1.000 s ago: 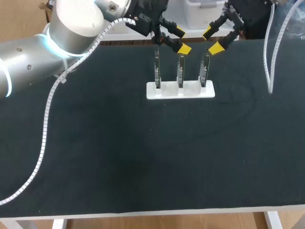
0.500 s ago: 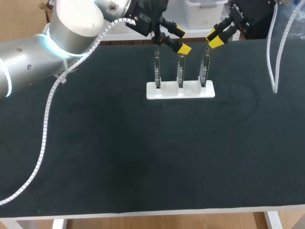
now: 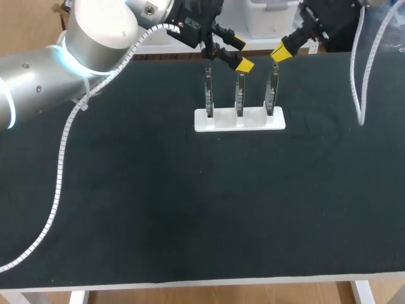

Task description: Pick up the optical module with the left hand, and insert it into the network port with the right hand.

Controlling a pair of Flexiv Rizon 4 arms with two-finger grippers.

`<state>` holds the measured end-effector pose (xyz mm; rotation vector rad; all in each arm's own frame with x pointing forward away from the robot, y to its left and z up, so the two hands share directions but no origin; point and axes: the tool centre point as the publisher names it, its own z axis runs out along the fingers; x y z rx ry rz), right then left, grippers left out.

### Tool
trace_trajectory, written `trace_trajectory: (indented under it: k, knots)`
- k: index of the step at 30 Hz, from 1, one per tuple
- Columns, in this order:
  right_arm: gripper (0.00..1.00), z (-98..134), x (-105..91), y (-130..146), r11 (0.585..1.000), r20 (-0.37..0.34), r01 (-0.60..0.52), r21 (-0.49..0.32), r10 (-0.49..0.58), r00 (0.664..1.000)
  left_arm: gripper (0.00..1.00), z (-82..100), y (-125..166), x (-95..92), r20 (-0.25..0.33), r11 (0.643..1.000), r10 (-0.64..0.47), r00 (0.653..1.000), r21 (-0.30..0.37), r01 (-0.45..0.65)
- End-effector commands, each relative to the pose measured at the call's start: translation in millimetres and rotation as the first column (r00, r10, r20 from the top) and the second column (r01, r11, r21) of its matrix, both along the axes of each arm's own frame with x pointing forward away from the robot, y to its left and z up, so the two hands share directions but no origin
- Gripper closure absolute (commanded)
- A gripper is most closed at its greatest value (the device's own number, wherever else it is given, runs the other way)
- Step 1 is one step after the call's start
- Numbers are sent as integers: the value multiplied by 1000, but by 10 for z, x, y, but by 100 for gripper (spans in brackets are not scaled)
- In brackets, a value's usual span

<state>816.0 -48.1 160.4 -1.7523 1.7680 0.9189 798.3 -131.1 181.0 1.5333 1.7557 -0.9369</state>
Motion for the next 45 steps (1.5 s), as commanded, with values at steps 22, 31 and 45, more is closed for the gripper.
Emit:
trace_trajectory:
  k: [22,31,45]
  knots:
    - [100,-135,53,-12,1000,-27,11,-9,-11,1000,0,2,4,-25,3,1000,5,1000,1,-5]
    - [100,-172,28,-21,1000,-38,12,-13,-12,999,0,2,4,-25,3,1000,5,1000,1,-5]
    - [100,-214,-5,-38,1000,-47,10,-23,-11,999,0,2,4,-25,3,1000,5,1000,1,-5]
